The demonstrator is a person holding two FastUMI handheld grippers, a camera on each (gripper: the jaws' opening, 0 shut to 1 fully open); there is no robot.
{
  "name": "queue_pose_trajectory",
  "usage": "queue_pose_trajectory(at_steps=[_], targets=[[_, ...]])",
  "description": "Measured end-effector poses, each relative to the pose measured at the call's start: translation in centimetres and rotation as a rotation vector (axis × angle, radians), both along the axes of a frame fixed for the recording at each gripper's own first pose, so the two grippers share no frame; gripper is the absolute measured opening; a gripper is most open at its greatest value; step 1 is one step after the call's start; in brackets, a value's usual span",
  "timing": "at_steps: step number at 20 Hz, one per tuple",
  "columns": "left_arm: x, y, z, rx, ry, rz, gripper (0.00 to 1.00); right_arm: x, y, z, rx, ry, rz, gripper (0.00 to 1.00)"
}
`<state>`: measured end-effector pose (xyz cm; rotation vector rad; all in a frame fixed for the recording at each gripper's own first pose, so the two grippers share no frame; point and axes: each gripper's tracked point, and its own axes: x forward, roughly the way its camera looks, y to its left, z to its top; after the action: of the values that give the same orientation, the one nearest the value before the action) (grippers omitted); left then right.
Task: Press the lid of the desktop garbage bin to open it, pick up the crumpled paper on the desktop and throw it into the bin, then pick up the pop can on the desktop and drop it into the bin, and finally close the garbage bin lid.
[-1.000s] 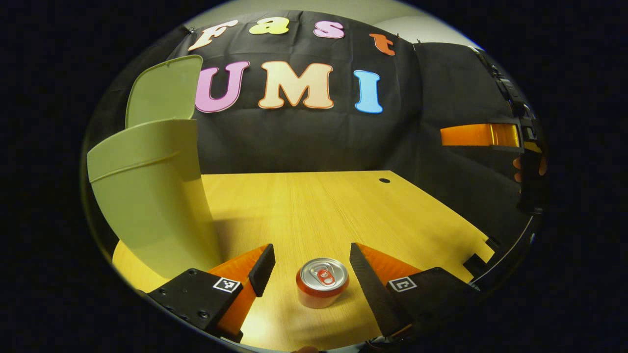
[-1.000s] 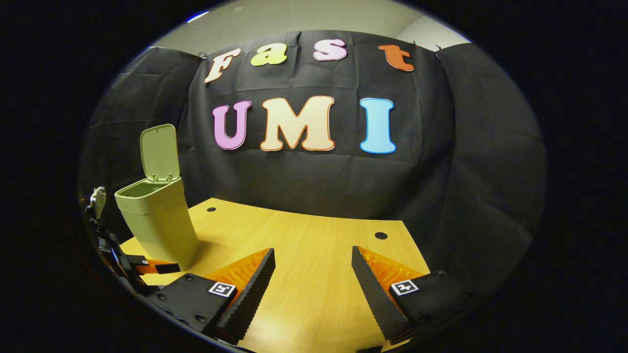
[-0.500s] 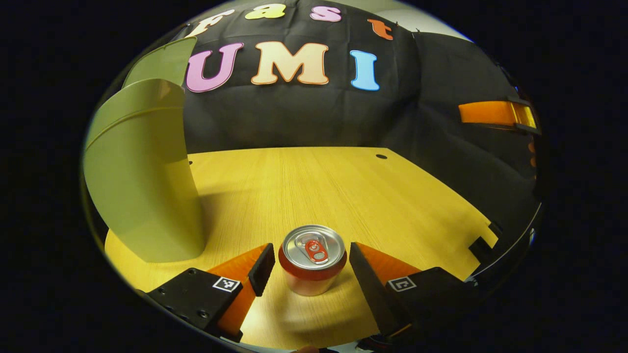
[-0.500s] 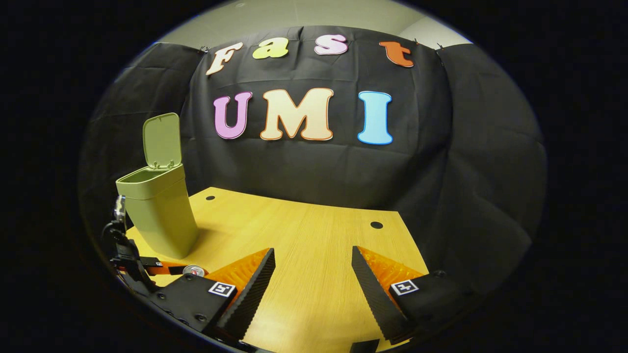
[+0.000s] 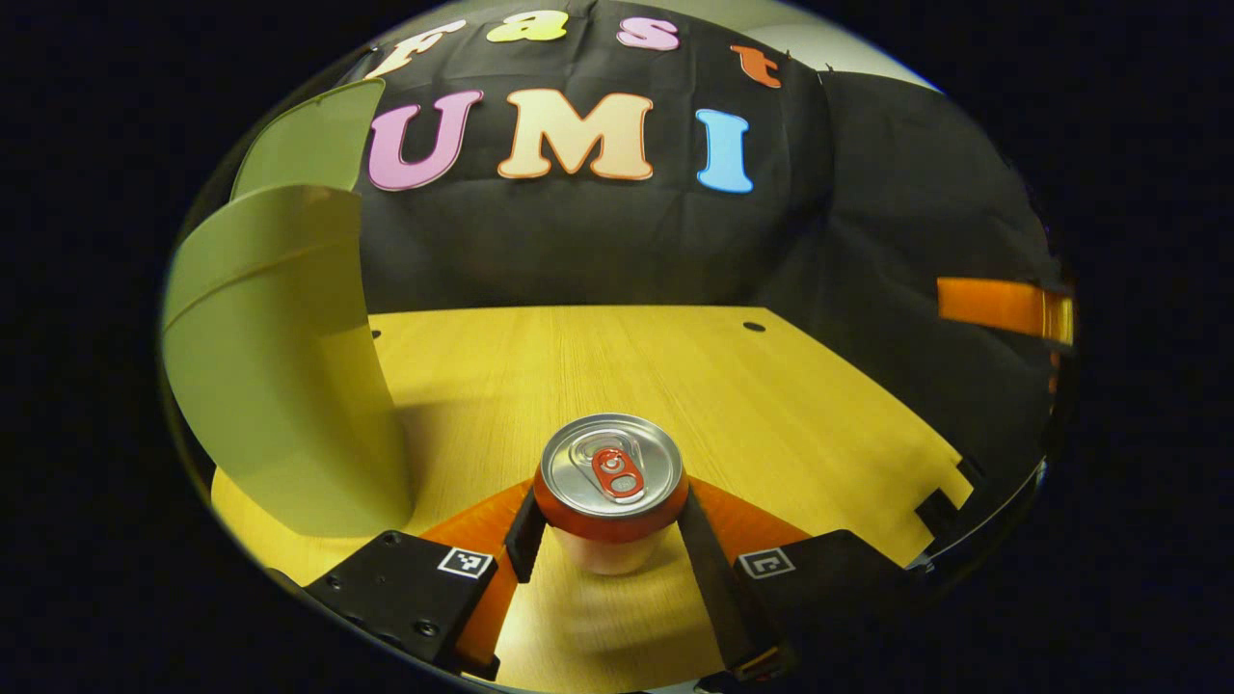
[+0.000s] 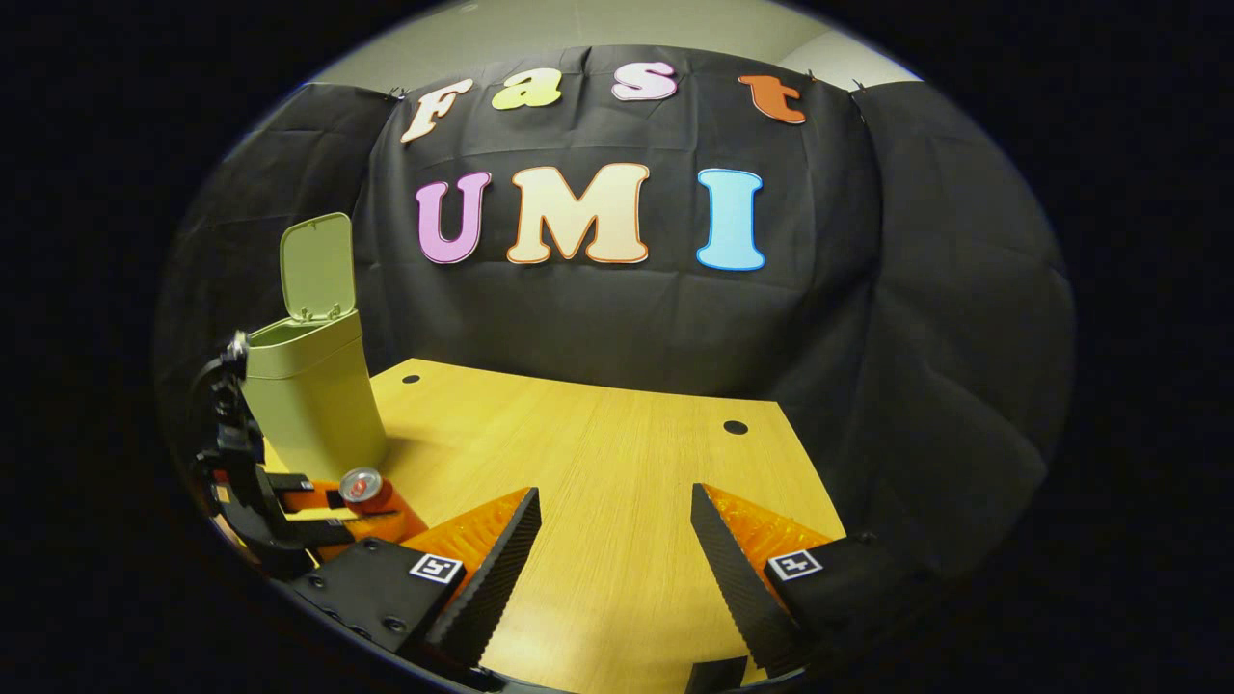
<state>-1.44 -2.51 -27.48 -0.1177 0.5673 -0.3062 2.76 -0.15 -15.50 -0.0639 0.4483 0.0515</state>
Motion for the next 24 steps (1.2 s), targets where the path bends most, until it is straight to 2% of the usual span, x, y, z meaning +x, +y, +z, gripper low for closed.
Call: queue_pose_trajectory(at_steps=[7,14,20,24], targets=[[5.4,2.0,8.0,0.002,-0.160,0.054,0.76,0.3,1.9,-1.2,0.035,0.010,0.042,0.99],[9.5,6.8,15.3,0.021,-0.309,0.161,0.76,0.5,2.4,-1.9,0.064,0.016,0.057,0.99],[11.2,12.8,18.3,0.036,-0.363,0.281,0.76,0.5,3.1,-2.6,0.064,0.016,0.074,0.99],[11.5,17.4,18.9,0.083,-0.377,0.366,0.75,0.6,3.5,-2.9,0.058,0.024,0.086,0.99]])
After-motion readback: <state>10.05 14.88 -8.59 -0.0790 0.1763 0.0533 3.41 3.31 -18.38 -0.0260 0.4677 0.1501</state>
